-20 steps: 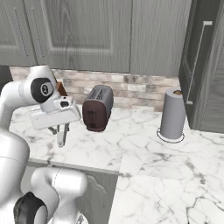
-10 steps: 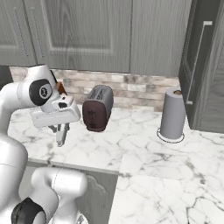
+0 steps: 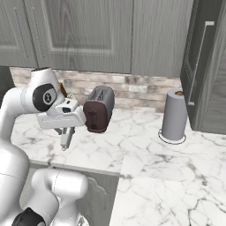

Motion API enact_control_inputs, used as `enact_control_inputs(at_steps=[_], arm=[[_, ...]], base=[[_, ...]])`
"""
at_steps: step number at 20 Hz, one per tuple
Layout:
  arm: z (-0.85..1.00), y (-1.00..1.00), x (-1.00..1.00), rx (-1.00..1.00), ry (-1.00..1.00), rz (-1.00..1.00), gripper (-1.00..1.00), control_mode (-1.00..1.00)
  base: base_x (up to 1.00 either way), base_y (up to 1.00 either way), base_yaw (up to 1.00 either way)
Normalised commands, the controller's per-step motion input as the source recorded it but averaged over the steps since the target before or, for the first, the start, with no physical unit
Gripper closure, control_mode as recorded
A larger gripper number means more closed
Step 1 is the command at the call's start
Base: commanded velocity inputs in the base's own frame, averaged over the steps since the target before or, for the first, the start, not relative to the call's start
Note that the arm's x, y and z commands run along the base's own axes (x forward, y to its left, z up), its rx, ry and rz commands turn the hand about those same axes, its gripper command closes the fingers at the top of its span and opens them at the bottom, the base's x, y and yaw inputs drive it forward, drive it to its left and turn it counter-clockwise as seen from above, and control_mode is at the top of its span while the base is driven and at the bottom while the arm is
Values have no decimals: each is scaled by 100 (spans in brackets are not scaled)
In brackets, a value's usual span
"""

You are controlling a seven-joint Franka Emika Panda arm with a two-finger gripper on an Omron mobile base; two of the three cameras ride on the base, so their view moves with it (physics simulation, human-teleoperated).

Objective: Take the tongs from the drawer on the left and place them on the dining counter next to the tray containing the hot dog.

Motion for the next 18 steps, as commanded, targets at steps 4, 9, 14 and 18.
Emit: enact_control_inputs(at_steps=[4,9,14,18], arm=[[9,-15,0,0,0,-9,100,-100],[15,-5,0,0,-1,-12,100,-100],[13,-20,0,0,-5,-13,100,-100],[5,-20,0,0,-4,-12,100,-100]], base=[[0,0,0],[0,0,0],[0,0,0],[0,0,0]])
